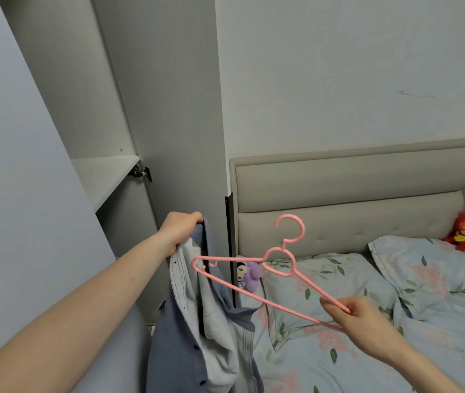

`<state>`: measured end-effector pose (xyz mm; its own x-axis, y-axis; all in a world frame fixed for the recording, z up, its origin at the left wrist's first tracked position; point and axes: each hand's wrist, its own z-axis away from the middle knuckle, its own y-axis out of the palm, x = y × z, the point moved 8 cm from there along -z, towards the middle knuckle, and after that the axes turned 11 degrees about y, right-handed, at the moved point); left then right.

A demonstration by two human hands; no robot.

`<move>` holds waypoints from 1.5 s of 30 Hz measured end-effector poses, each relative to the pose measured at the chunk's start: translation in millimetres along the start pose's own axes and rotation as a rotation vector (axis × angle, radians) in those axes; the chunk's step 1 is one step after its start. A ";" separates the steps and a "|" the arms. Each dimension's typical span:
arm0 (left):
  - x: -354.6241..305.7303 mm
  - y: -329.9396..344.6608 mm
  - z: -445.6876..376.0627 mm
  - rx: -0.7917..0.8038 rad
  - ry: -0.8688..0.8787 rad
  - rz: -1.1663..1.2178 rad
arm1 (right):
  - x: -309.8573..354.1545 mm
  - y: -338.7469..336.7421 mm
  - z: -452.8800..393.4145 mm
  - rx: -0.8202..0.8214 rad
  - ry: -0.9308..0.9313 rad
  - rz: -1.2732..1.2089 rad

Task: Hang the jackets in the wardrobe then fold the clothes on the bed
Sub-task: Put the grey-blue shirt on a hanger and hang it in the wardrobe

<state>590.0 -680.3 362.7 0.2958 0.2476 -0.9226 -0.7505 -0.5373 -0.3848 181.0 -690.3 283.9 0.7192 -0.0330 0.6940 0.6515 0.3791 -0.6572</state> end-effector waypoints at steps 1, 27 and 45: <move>-12.4 1.2 6.1 0.000 0.048 -0.029 | -1.9 2.7 -1.2 -0.007 0.009 0.009; -121.0 68.0 56.1 0.249 0.395 0.184 | 49.1 52.3 -30.0 0.016 -0.051 0.038; -105.8 56.9 116.8 0.599 1.075 -0.767 | 10.1 56.6 -27.2 -0.271 0.094 -0.458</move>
<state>447.0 -642.9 441.6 0.8202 -0.5442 -0.1762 -0.2569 -0.0751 -0.9635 231.7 -694.4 245.7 0.3576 -0.2266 0.9060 0.9334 0.0549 -0.3547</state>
